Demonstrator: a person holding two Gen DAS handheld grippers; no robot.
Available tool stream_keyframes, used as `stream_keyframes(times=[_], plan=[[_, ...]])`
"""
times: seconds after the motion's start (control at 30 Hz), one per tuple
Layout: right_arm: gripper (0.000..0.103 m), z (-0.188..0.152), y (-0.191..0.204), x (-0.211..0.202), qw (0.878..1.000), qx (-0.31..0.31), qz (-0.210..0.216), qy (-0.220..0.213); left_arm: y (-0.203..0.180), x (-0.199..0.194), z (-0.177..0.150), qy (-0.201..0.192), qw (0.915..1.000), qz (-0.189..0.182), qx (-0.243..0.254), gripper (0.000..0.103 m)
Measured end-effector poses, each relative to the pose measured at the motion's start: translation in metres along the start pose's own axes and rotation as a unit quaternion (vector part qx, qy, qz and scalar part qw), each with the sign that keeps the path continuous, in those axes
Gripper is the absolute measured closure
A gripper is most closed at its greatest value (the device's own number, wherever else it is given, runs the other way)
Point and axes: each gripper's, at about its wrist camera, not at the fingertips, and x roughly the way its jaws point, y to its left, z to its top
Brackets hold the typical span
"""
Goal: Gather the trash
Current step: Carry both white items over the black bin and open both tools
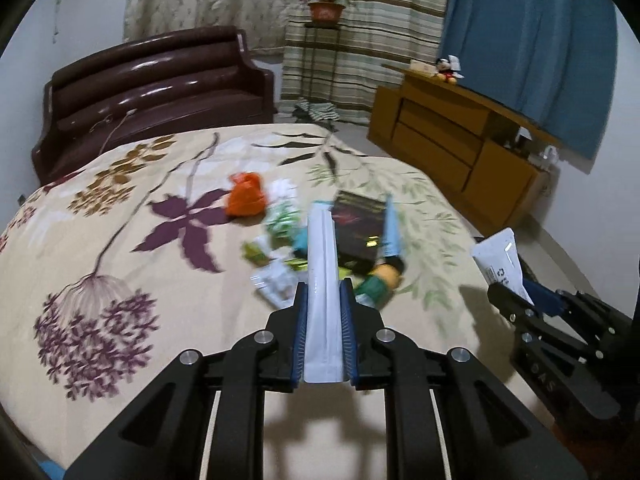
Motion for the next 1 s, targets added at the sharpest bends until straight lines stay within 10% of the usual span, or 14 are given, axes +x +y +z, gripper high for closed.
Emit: stream_keyframes(times=[1.0], plan=[[0.074,0.000,-0.165,0.034,0.993,0.083,-0.084,-0.001,-0.176,0.093,0.024,0.029,0.9918,-0.058,0.110,0.086]])
